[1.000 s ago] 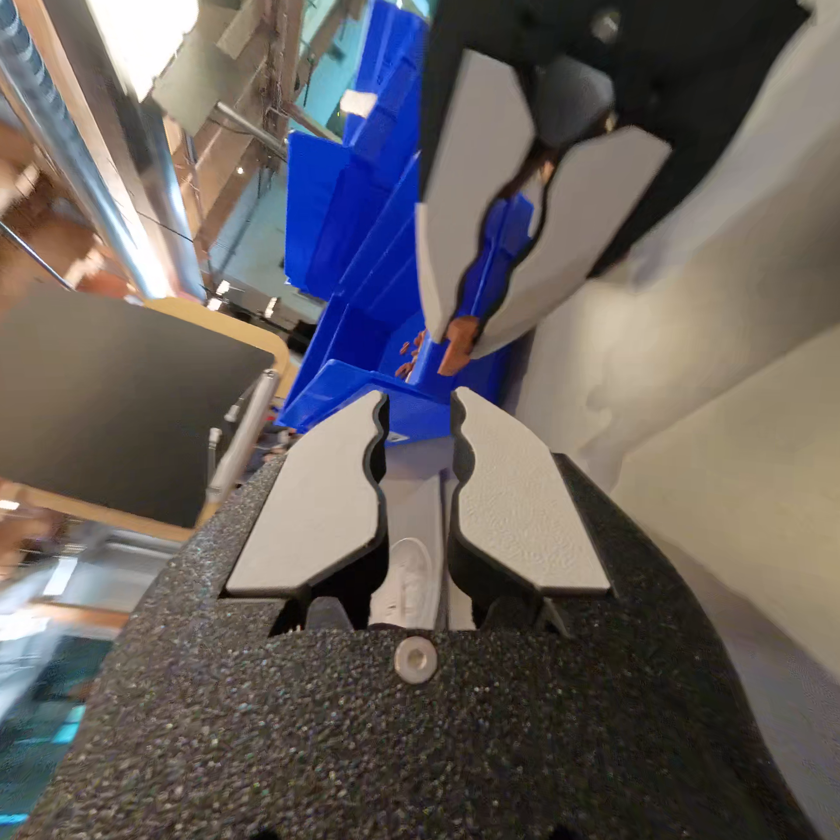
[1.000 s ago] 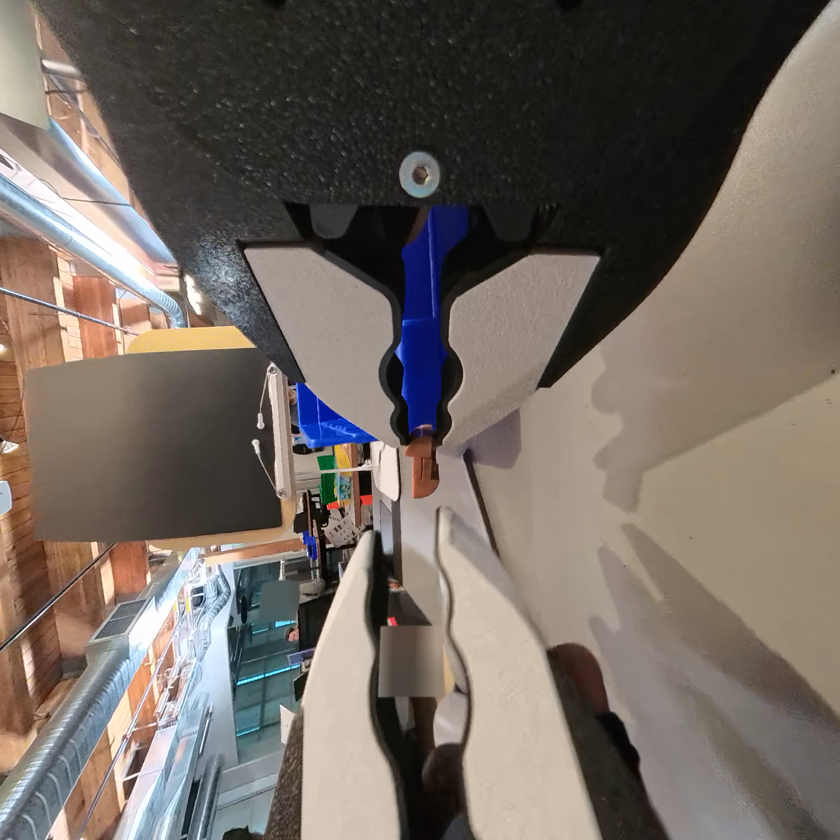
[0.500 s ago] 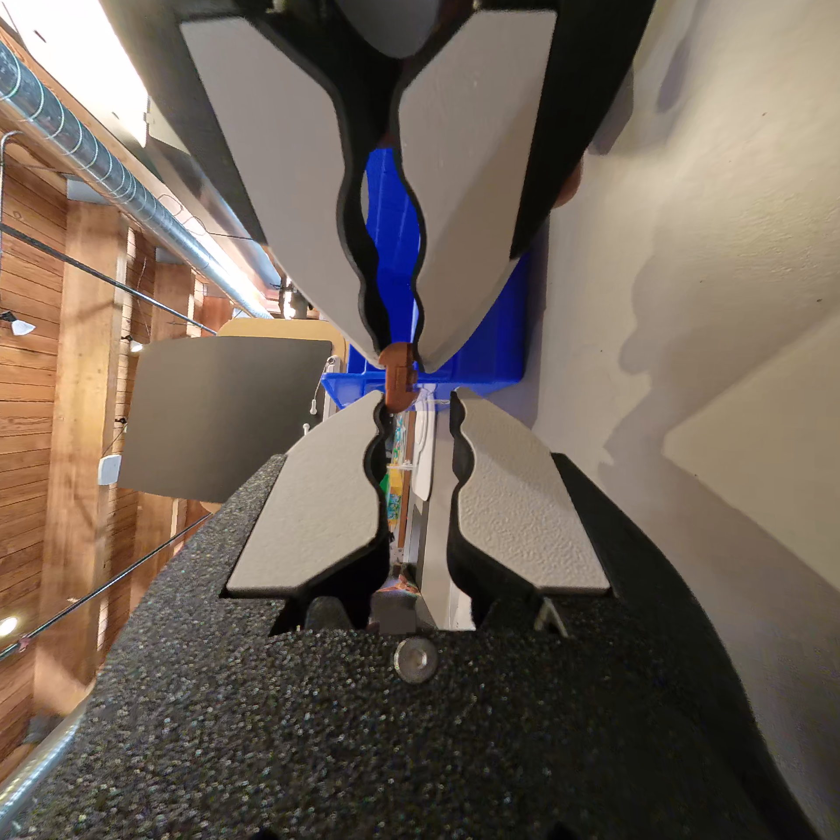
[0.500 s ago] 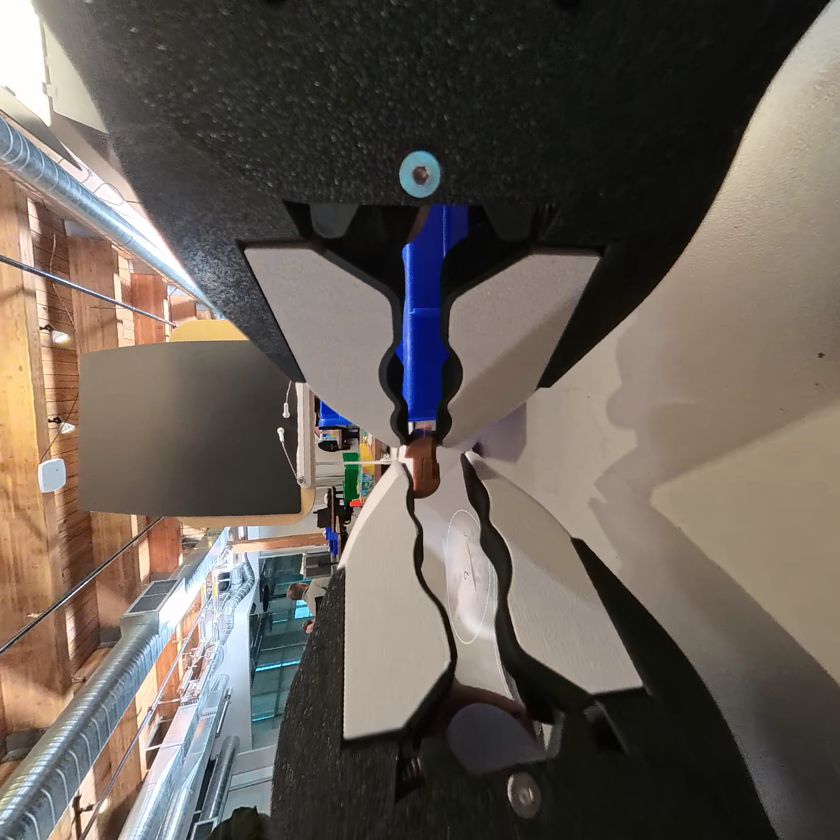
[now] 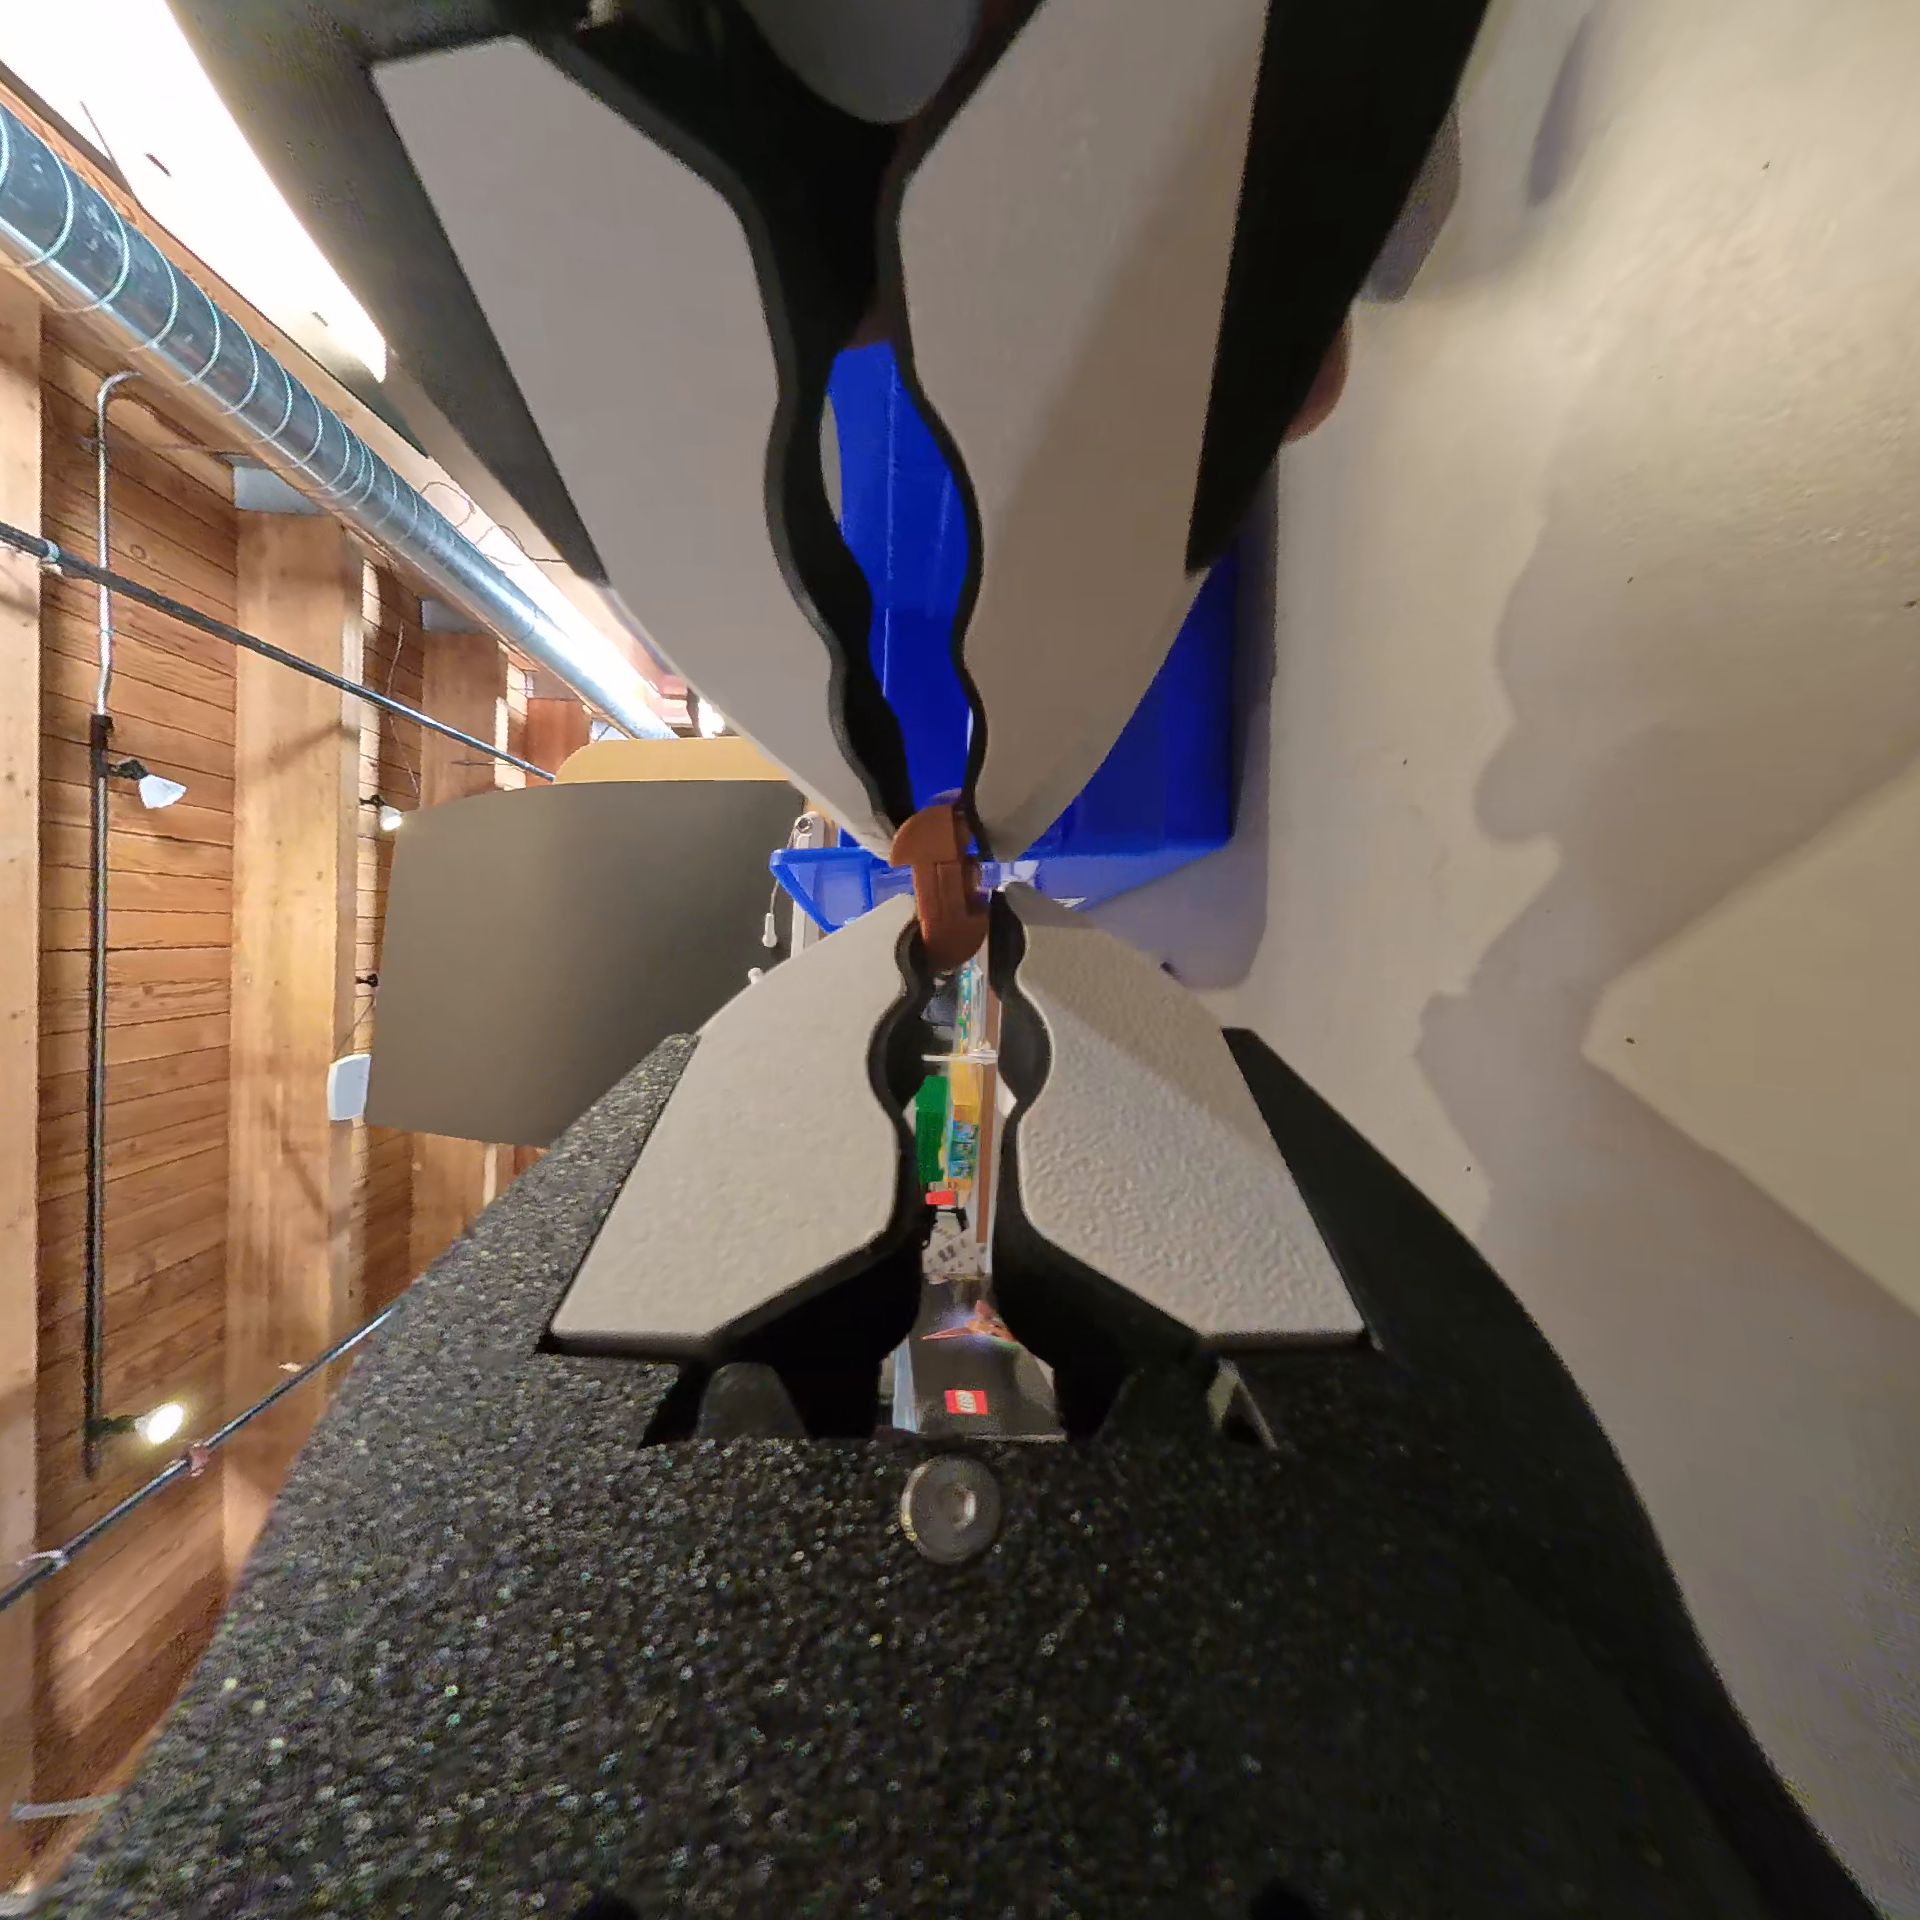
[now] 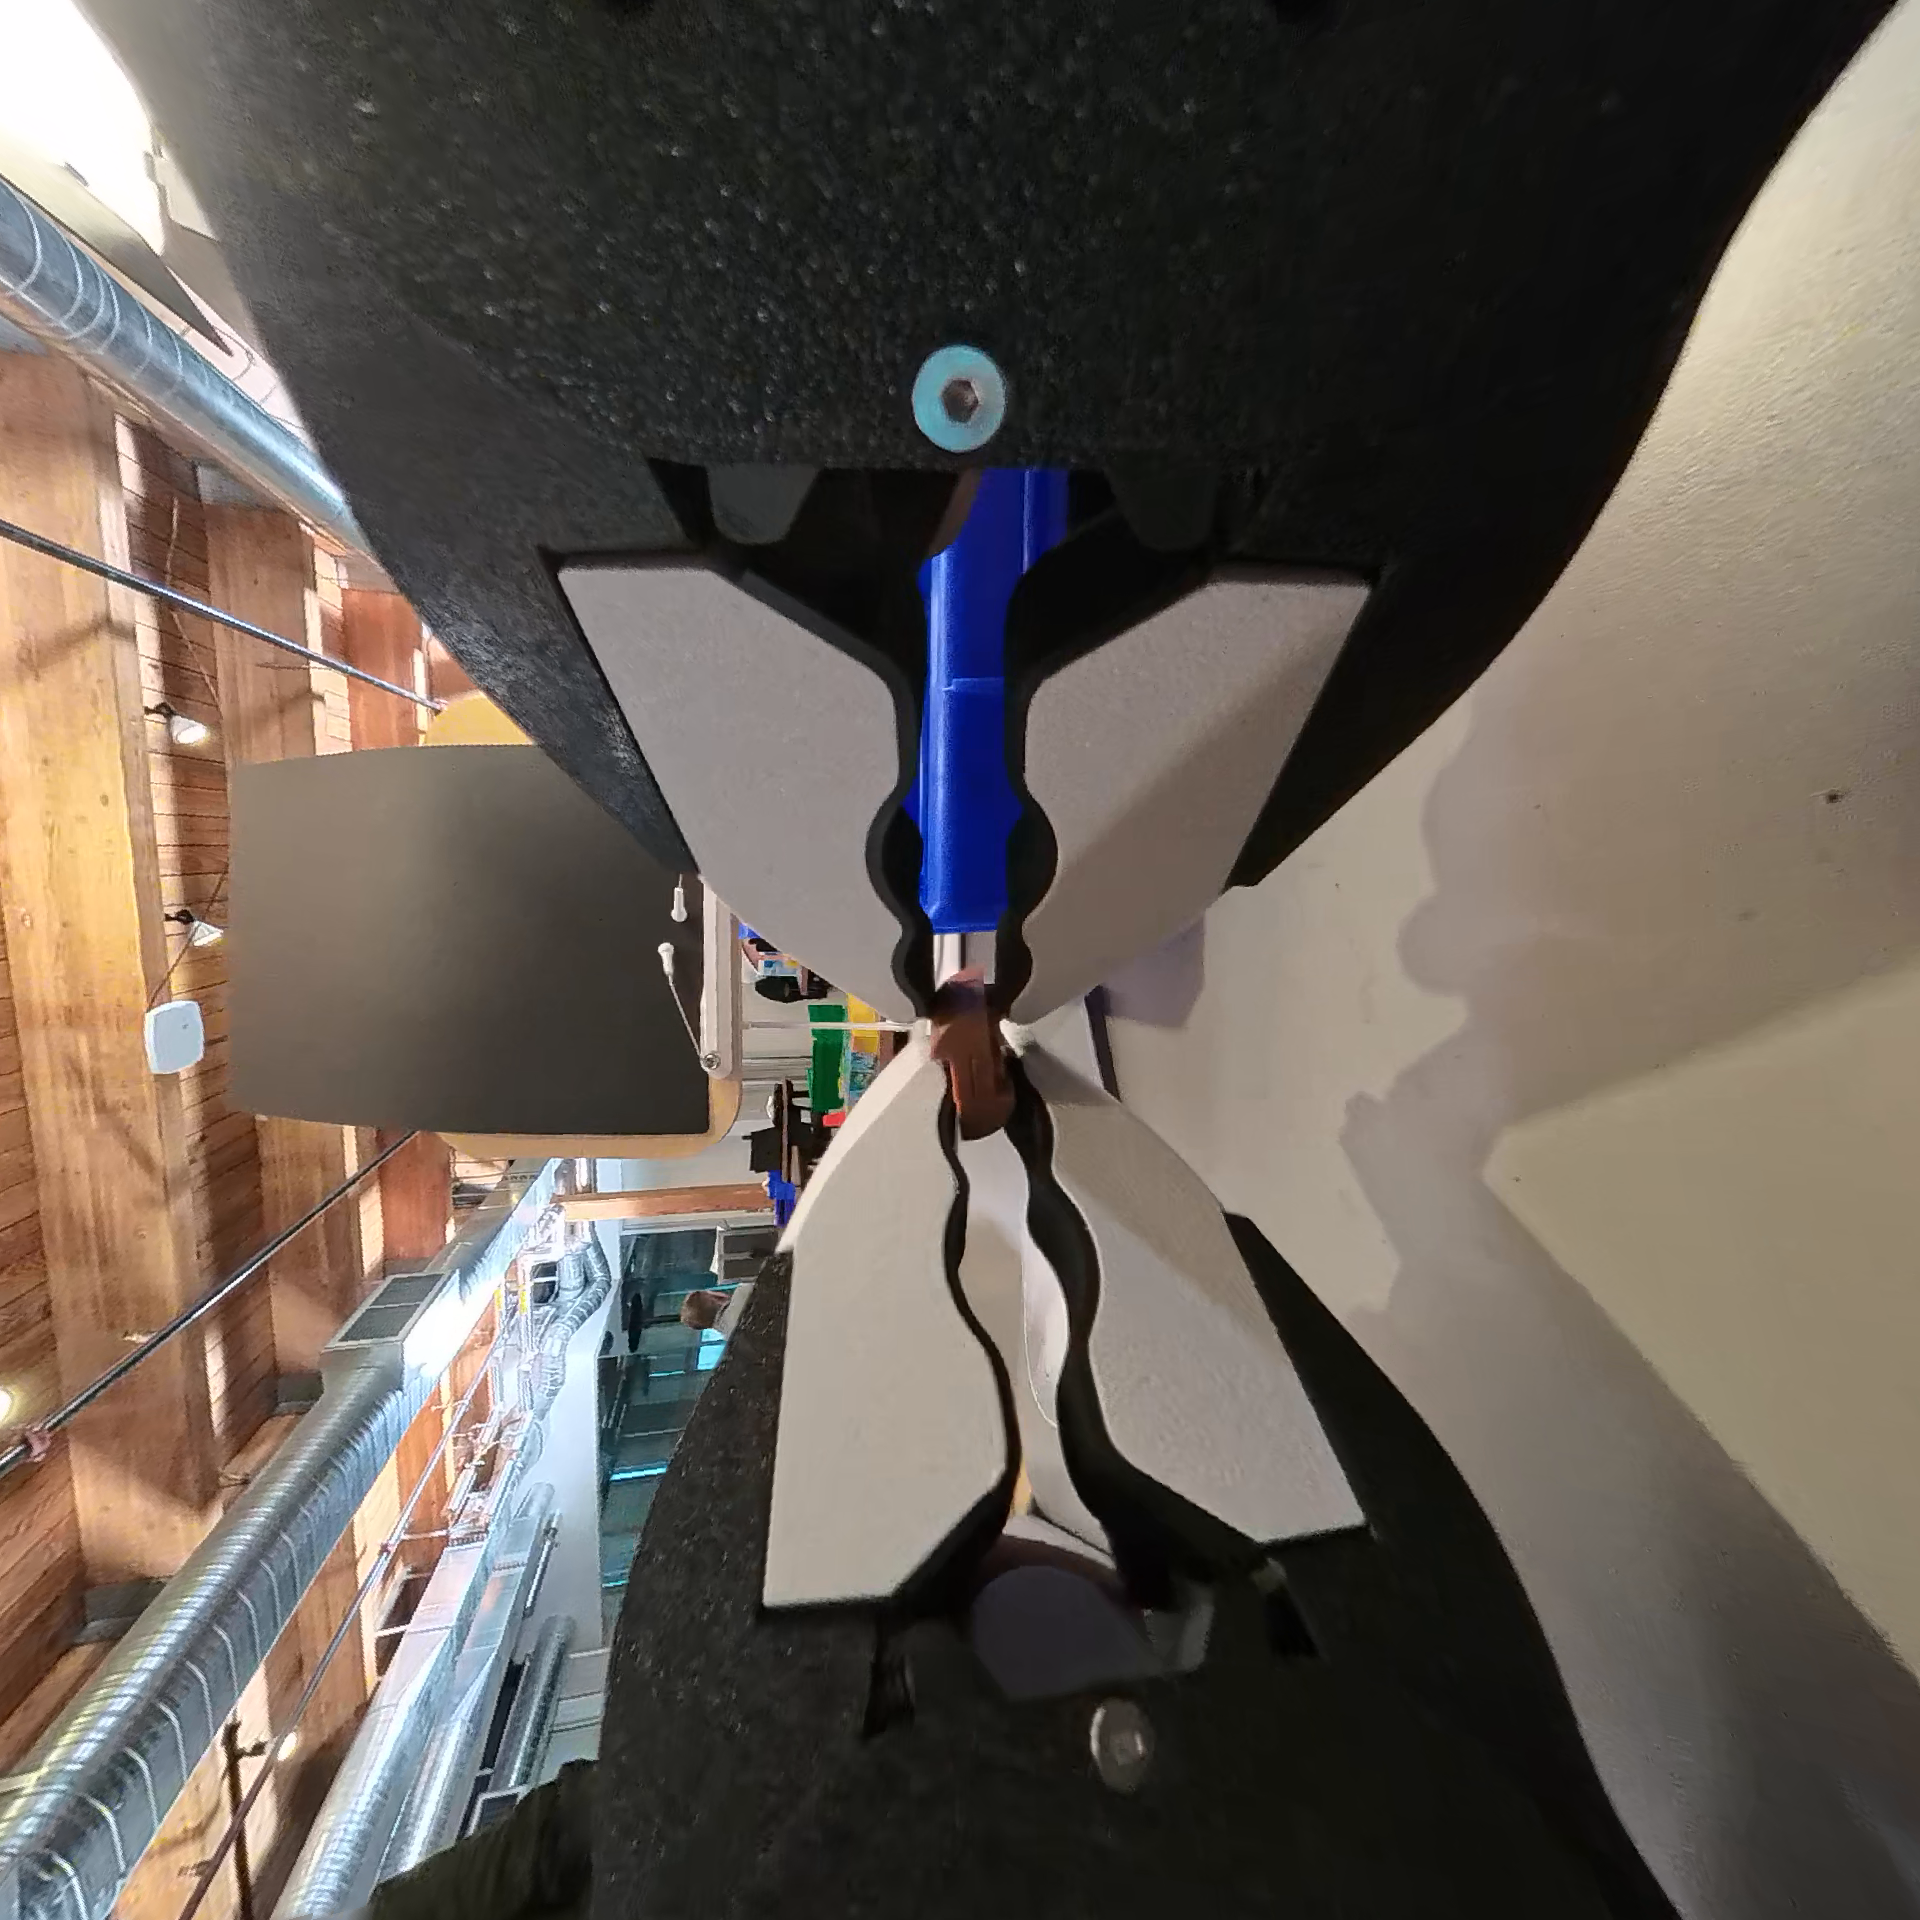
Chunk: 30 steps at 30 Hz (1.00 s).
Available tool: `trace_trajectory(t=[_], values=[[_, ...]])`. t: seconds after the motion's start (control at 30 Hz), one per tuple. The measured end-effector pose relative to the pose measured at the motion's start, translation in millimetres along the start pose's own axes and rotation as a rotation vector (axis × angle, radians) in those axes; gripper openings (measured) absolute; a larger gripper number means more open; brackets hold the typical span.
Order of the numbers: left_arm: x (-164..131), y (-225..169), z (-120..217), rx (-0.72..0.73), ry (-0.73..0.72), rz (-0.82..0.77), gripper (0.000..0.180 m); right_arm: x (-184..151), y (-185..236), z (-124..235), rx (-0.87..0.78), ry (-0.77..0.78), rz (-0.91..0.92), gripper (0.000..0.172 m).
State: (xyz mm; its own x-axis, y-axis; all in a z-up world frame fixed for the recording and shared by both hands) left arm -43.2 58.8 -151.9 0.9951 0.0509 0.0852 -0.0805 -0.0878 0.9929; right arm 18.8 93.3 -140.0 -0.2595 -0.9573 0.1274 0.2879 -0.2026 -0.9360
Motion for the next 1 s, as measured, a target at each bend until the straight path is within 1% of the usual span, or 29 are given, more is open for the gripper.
trace_trajectory(t=[0.13, 0.33, 0.73, 0.8, 0.87, 0.93, 1.0], values=[[1.0, -1.5, 1.0, 0.019, -0.009, -0.071, 0.009, 0.3, 0.2, 1.4, 0.038, -0.015, -0.049, 0.011], [2.4, -0.6, 1.7, 0.044, -0.024, -0.102, 0.009, -2.0, -3.3, 3.8, 0.12, -0.091, -0.235, 0.012], [1.7, -2.5, 2.4, 0.076, -0.038, -0.21, 0.008, -4.4, -2.9, 2.6, 0.224, -0.164, -0.446, 0.013], [1.6, -2.8, 2.2, 0.084, -0.035, -0.224, 0.008, -5.7, -3.0, 2.2, 0.254, -0.177, -0.5, 0.011], [0.9, -2.7, 1.8, 0.106, -0.034, -0.258, 0.009, -7.3, -3.8, 2.1, 0.302, -0.207, -0.595, 0.01], [1.1, -2.7, 1.0, 0.097, -0.029, -0.223, 0.009, -9.3, -4.3, 1.7, 0.323, -0.231, -0.65, 0.01], [0.4, -2.2, -0.7, 0.082, -0.016, -0.172, 0.009, -10.7, -4.8, 0.9, 0.308, -0.231, -0.652, 0.011]])
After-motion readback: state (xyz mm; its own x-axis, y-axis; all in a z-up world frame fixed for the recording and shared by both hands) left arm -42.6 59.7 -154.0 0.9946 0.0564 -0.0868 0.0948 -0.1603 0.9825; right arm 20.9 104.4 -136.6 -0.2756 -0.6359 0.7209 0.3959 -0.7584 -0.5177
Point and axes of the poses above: each gripper's, where its closed fingertips meet, z back along the fingers, x out of its top, y = z × x across the jaws, the point moved 6 cm from there along z, back along the fingers, and after that the axes turned 8 degrees about x, right-handed, at the moved point
